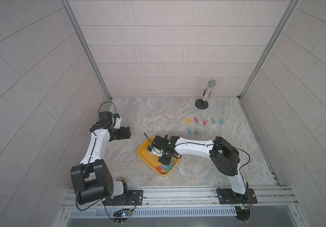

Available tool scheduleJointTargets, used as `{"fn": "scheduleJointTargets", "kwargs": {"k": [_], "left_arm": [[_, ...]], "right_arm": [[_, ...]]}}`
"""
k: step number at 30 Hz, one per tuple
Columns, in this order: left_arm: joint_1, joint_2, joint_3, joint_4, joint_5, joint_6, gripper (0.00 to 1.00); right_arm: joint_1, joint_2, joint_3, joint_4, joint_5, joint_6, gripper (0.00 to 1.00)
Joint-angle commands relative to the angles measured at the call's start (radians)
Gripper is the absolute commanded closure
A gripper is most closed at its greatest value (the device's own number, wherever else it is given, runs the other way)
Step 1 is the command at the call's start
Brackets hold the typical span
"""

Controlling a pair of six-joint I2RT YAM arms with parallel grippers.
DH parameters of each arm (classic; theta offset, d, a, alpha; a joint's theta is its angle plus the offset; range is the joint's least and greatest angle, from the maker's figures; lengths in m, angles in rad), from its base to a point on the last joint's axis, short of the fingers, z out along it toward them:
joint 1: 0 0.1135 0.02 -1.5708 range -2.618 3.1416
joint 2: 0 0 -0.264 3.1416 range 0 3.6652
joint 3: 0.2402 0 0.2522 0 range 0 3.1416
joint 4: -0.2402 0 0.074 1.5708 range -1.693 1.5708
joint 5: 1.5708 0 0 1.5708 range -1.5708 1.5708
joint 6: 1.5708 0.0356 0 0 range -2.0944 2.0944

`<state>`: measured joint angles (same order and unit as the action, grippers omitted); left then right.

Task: Take the clothespins out of the storage box
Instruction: Pick up the clothespin from the storage box.

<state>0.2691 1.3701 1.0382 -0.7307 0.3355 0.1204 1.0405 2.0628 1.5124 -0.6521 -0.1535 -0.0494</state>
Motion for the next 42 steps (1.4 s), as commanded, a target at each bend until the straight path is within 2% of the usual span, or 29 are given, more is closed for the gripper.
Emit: {"fn": "scheduleJointTargets", "kwargs": {"k": [1, 8, 16, 23, 30, 35, 42], "left_arm": [[0.008, 0.002, 0.019, -0.007, -0.003, -0.001, 0.00], [0.008, 0.001, 0.019, -0.007, -0.004, -0.001, 0.00], [0.009, 0.001, 0.019, -0.007, -0.006, 0.001, 0.00], [0.009, 0.005, 0.019, -0.007, -0.003, 0.001, 0.00], [0.009, 0.002, 0.019, -0.006, -0.001, 0.000, 0.00], [0.009, 0.001, 0.020, -0.007, 0.000, 0.000, 0.00], [0.009, 0.001, 0.019, -0.007, 0.004, -0.001, 0.00]], "right_arm": [[0.004, -0.057, 0.005, 0.006, 0.008, 0.009, 0.90], [0.003, -0.103, 0.021, 0.028, 0.003, 0.045, 0.98], [-0.033, -0.155, 0.065, 0.028, -0.056, 0.121, 1.00], [-0.163, -0.231, 0.065, 0.030, -0.174, 0.223, 1.00], [-0.350, -0.294, -0.029, 0.045, -0.194, 0.336, 1.00], [-0.495, -0.329, -0.137, 0.038, -0.102, 0.445, 1.00], [-0.638, -0.347, -0.238, -0.016, 0.149, 0.491, 1.00]]}}
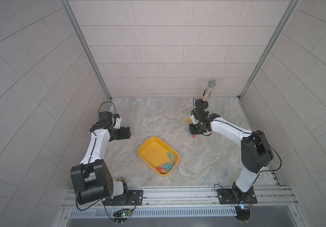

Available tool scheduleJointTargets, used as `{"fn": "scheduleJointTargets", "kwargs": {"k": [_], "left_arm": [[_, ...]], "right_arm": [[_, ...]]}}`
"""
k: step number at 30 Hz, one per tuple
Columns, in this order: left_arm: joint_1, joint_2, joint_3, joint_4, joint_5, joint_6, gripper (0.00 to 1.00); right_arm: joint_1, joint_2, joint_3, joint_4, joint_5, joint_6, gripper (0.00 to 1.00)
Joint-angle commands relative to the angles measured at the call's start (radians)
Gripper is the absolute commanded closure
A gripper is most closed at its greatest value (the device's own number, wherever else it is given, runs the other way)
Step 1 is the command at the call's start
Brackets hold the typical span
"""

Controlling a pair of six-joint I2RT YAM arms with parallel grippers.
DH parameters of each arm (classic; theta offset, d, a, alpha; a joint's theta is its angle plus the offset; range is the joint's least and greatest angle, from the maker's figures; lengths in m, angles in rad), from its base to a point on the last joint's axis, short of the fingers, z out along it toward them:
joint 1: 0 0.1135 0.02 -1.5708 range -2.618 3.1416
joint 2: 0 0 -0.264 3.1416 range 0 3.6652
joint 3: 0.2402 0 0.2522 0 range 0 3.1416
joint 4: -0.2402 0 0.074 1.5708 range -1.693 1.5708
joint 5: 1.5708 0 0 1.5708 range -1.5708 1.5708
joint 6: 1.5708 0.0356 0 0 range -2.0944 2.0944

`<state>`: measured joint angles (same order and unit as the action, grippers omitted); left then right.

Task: Take the clothespins out of the storage box
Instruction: Pick up the clothespin from the storage box, then place the clothespin at the center of the board.

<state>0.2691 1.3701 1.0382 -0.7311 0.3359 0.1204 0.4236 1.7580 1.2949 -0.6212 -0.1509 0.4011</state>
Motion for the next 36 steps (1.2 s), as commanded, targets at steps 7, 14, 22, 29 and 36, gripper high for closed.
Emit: {"fn": "scheduleJointTargets", "kwargs": {"k": [7, 14, 22, 29, 36], "left_arm": [[0.008, 0.000, 0.020, -0.008, 0.006, -0.001, 0.00], [0.009, -0.007, 0.020, -0.008, 0.009, -0.002, 0.00], [0.009, -0.010, 0.019, -0.010, 0.010, -0.002, 0.00], [0.009, -0.012, 0.019, -0.008, 0.008, -0.001, 0.00], [0.009, -0.012, 0.019, -0.008, 0.008, -0.001, 0.00]], "right_arm": [[-0.101, 0.013, 0.000, -0.095, 0.326, 0.060, 1.00], [-0.113, 0.105, 0.080, -0.123, 0.436, 0.086, 1.00], [-0.112, 0.228, 0.158, -0.127, 0.455, 0.101, 0.98], [-0.111, 0.295, 0.198, -0.134, 0.479, 0.104, 0.96], [-0.104, 0.333, 0.207, -0.130, 0.484, 0.113, 0.92]]}}
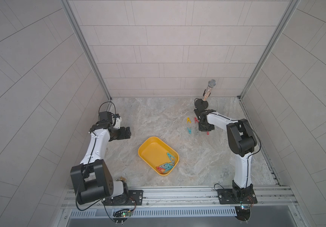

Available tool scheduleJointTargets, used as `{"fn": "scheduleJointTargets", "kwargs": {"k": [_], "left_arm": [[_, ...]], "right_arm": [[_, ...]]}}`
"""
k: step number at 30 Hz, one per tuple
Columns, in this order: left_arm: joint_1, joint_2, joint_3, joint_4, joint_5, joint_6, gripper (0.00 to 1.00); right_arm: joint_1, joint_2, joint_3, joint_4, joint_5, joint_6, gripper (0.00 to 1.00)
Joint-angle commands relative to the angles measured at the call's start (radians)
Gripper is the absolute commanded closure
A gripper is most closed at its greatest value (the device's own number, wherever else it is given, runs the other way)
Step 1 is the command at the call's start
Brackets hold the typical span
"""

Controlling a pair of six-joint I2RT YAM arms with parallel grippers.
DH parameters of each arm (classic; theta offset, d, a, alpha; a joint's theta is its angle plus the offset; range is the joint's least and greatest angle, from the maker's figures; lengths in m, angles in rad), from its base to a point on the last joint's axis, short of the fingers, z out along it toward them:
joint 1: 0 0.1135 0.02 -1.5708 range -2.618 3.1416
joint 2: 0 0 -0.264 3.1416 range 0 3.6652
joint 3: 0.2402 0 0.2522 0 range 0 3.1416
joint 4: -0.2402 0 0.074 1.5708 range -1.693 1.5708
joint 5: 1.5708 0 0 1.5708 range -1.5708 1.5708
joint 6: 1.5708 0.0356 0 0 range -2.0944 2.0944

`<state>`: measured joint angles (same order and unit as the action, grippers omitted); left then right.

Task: Take the clothespins out of the storage box
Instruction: Place the clothespin at the center of the board.

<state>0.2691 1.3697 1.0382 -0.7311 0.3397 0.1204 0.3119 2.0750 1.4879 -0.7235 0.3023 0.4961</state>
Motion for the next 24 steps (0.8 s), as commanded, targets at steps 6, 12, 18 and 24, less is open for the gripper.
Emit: {"fn": "scheduleJointTargets", "kwargs": {"k": [6, 12, 18, 24], "left_arm": [[0.009, -0.011, 0.019, -0.007, 0.007, -0.001, 0.00], [0.008, -0.012, 0.019, -0.007, 0.003, -0.001, 0.00], [0.010, -0.011, 0.019, -0.007, 0.004, 0.002, 0.00], [0.009, -0.012, 0.017, -0.007, 0.005, 0.000, 0.00]], "right_arm": [[0.019, 0.028, 0.024, -0.023, 0.026, 0.028, 0.88], [0.027, 0.036, 0.043, -0.030, 0.021, 0.032, 0.85], [0.028, 0.031, 0.045, -0.033, 0.013, 0.034, 0.76], [0.030, 0.019, 0.043, -0.031, -0.001, 0.034, 0.70]]}}
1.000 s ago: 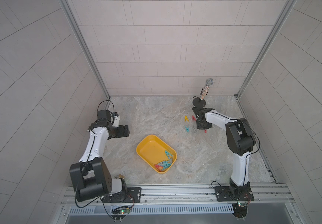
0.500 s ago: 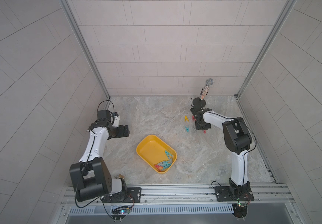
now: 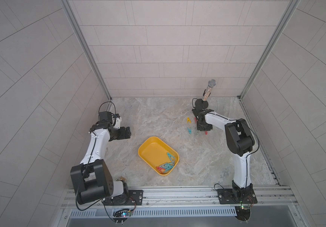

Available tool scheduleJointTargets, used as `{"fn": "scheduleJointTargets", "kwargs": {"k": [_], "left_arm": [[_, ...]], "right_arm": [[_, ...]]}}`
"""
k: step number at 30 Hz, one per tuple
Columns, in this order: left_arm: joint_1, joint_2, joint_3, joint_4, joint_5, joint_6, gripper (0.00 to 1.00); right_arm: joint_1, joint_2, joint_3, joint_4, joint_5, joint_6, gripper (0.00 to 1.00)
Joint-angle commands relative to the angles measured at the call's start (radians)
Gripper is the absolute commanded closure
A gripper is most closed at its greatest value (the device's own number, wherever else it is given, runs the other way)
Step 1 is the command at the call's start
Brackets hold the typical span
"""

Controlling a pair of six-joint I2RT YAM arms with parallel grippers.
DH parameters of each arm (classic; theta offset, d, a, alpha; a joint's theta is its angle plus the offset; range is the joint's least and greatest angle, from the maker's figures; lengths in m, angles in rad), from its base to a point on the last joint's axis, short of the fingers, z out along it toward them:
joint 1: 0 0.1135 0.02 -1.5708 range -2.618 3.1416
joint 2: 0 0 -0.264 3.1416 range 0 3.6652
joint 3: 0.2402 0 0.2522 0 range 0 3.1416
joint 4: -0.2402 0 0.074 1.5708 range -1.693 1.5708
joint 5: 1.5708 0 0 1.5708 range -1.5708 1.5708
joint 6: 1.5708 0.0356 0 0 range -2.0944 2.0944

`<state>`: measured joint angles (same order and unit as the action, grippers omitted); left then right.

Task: Take the clothespins out of the storage box
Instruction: Place the clothespin at the center of the board.

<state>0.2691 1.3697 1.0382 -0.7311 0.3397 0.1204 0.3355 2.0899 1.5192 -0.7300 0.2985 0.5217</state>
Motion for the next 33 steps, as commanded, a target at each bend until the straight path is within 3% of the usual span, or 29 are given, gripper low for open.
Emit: {"fn": "scheduleJointTargets", "kwargs": {"k": [1, 12, 17, 33], "left_arm": [[0.010, -0.012, 0.017, -0.007, 0.004, 0.001, 0.00], [0.016, -0.011, 0.017, -0.007, 0.007, 0.001, 0.00], [0.016, -0.012, 0.017, -0.007, 0.010, 0.001, 0.00], [0.017, -0.012, 0.017, -0.007, 0.011, -0.001, 0.00]], "right_arm": [[0.007, 0.001, 0.012, -0.026, -0.001, 0.009, 0.70], [0.017, -0.024, 0.016, -0.025, -0.026, 0.024, 0.73], [0.024, -0.017, 0.014, -0.030, 0.019, 0.028, 0.79], [0.035, 0.039, 0.039, -0.054, 0.091, 0.008, 0.83]]}}
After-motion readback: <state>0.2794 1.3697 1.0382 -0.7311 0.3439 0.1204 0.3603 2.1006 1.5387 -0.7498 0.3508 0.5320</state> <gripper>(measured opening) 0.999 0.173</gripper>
